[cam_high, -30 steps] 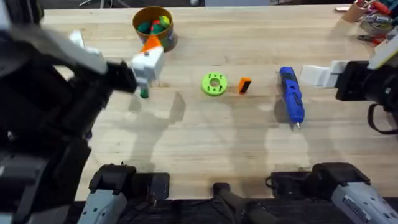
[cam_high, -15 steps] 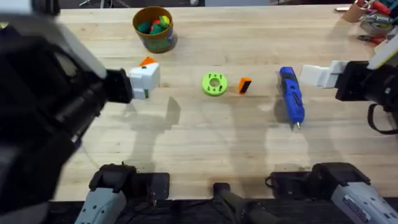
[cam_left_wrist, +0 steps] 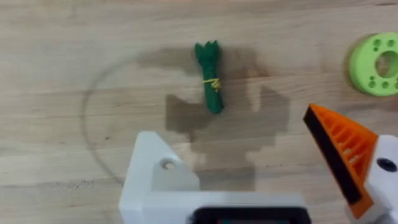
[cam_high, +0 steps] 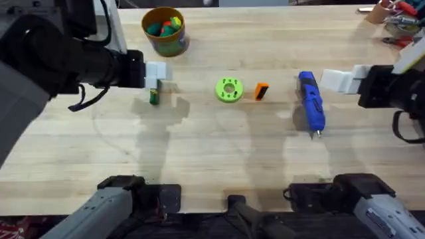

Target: Pick up the gripper from the table and insert it into the empty holder that is missing its gripper. Then pick up a screw, insert it into the mounting hole, and use the screwdriver to tighten it. Finally, clean up the table by picking up the vegetable and placing it into the bucket.

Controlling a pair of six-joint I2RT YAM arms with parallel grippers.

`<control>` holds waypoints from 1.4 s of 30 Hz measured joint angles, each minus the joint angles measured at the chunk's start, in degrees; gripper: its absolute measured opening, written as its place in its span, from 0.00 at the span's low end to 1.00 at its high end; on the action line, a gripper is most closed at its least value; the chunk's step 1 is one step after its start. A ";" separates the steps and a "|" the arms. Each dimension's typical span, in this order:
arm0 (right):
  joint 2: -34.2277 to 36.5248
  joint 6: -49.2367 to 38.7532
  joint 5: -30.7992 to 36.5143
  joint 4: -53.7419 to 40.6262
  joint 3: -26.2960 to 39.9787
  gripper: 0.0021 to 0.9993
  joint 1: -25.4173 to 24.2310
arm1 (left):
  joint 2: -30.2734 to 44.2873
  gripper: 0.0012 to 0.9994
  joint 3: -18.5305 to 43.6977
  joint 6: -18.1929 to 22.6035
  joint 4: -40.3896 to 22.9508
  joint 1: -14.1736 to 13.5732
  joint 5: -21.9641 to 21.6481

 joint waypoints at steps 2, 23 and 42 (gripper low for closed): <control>0.00 0.00 0.00 -0.18 0.00 0.91 0.00 | 1.31 0.98 0.00 -0.05 -0.10 1.57 0.38; 0.00 0.00 0.00 -0.31 0.00 0.91 0.00 | 18.22 0.98 2.65 2.46 -1.89 4.10 2.61; 0.00 0.00 0.00 -0.31 0.00 0.91 0.00 | 34.33 0.98 8.85 2.57 2.66 4.10 2.35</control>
